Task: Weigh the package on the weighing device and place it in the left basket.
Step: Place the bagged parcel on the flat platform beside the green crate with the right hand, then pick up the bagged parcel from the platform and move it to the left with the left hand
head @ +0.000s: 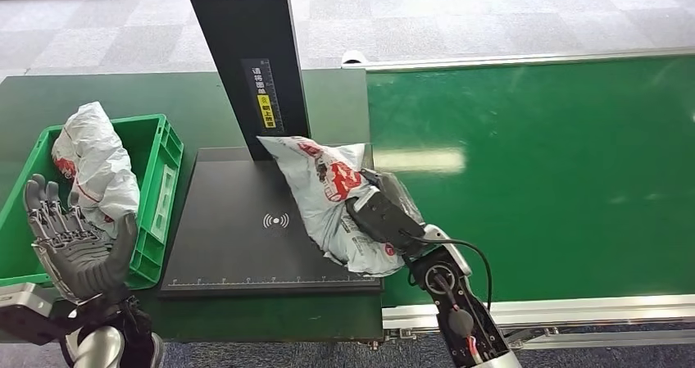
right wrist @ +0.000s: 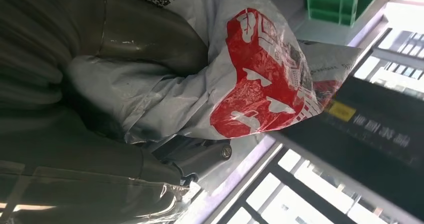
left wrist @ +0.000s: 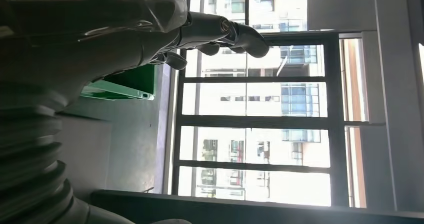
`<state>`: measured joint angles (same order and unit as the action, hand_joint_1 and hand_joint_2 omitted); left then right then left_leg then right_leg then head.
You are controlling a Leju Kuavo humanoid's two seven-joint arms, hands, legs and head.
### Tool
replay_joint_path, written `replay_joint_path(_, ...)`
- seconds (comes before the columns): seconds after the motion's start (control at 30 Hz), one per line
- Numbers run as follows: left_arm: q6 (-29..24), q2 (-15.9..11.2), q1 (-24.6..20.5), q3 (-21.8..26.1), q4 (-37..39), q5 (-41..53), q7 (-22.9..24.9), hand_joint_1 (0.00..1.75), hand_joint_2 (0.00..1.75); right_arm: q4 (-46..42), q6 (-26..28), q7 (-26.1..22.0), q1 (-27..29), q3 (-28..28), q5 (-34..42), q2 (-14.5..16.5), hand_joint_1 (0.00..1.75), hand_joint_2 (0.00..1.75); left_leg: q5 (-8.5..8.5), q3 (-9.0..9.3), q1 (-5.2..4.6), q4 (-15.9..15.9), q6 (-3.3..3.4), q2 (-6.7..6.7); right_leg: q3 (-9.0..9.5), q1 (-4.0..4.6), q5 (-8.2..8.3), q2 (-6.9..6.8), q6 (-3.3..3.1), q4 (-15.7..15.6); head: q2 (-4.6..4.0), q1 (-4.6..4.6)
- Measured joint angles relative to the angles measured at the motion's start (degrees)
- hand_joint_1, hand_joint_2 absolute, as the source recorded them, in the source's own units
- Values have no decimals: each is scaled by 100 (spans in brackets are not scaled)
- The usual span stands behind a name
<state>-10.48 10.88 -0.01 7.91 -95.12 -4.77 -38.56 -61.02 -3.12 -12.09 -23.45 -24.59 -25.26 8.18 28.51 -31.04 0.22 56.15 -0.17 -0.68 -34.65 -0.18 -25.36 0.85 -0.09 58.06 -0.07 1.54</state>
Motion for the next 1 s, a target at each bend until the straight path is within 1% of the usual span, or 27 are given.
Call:
replay_joint_path(0.03,10,13,-33,36,1,2,19,0,175,154,-27,-16,-65,-86,30,90,175,175,-1,0,1,0,-1,-1,0,2,0,0,0,0,0,0)
replay_joint_path(0.07,19,27,-64,62,2,7,36,0,175,303,-58,-38,-123,-164,65,173,134,175,-2,1,2,0,-2,-2,0,2,0,0,-1,0,0,-1)
replay_joint_path(0.17,66,66,-170,109,37,26,87,0,175,760,-137,-140,-263,-384,169,413,3,175,-3,0,1,0,-3,-2,1,2,0,-1,-1,0,0,-1)
replay_joint_path(0.2,81,73,-212,119,65,30,102,0,175,906,-139,-179,-299,-450,195,483,0,175,-3,1,1,0,-3,-1,1,2,0,-1,-1,0,0,-1)
replay_joint_path(0.3,121,79,-325,129,182,66,140,0,175,1286,-30,-275,-374,-597,283,656,0,175,-3,0,0,1,-3,-3,0,1,0,-1,0,0,0,-1)
replay_joint_path(0.4,193,78,-423,118,310,175,195,0,175,1504,108,-346,-437,-631,468,726,0,175,-2,0,-2,3,-2,-4,0,0,0,-2,0,-1,0,-1)
replay_joint_path(0.5,300,75,-503,37,427,356,275,0,175,1559,133,-401,-508,-570,721,718,0,175,-2,1,-3,3,-2,-2,0,-2,0,-2,0,-2,0,-1)
replay_joint_path(0.67,451,56,-552,-170,564,550,384,0,175,1512,71,-436,-519,-438,932,672,0,175,-2,2,-3,4,-2,-2,-2,-2,0,-1,0,-2,0,-1)
replay_joint_path(0.87,643,4,-679,-621,892,985,518,0,175,1148,32,-487,-477,-315,1104,563,0,175,-2,2,-3,3,-2,-2,-2,-2,1,0,0,-2,0,-1)
replay_joint_path(1.0,652,-22,-730,-787,1031,1040,542,0,175,985,30,-489,-452,-282,1117,508,0,175,-2,3,-3,4,-2,-2,-2,-2,1,0,-1,-2,0,-1)
